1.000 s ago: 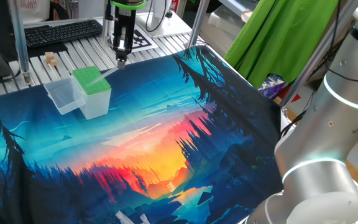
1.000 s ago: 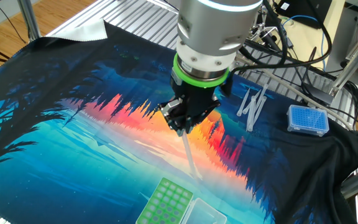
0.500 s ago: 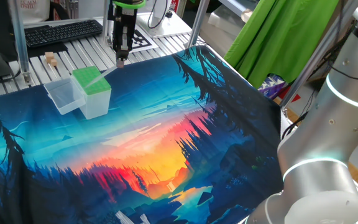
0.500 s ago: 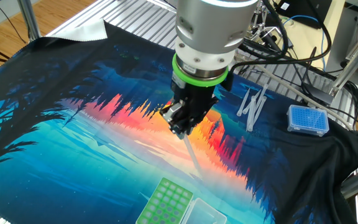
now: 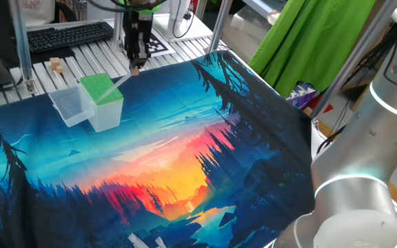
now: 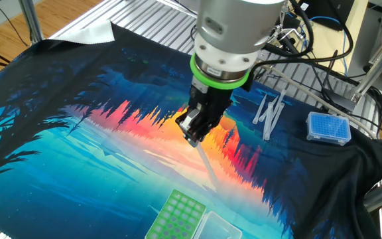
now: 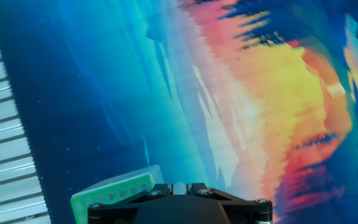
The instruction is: Insert a large pipette tip into the holder for large pipette tips
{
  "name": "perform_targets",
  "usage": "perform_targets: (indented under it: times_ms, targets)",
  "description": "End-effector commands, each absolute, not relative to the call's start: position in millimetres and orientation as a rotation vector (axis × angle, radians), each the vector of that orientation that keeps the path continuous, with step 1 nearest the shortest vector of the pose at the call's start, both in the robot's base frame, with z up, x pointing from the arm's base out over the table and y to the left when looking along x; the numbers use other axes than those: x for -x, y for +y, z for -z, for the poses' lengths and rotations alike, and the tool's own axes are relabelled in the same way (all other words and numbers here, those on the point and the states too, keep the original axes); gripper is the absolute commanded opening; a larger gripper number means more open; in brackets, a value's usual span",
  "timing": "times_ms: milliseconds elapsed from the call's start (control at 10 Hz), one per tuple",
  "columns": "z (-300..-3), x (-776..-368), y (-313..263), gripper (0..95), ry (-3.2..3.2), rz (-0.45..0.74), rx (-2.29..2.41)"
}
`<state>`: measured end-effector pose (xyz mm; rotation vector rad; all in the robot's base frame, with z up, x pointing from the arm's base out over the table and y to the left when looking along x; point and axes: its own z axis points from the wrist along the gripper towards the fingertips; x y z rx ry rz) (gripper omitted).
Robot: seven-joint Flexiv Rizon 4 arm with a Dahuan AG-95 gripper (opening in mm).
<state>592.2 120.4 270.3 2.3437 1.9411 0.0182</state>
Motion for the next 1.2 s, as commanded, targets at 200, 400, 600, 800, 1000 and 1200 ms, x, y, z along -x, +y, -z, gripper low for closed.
perform_targets:
  times_ms: [200,400,600,800,1000,1200]
  targets:
    - [-280.6,-589.7,116.9,0.0,1.862,0.029,-2.312]
    - [-286.9,-588.2,115.3,0.0,1.828,-0.009,-2.292]
    - [-285.5,-588.6,115.9,0.0,1.781,-0.009,-2.301]
    - [-282.4,-589.3,116.3,0.0,1.715,0.020,-2.299]
    - [-279.9,-589.9,117.0,0.0,1.649,0.045,-2.312]
    - [-279.9,-589.9,117.0,0.0,1.628,0.071,-2.301]
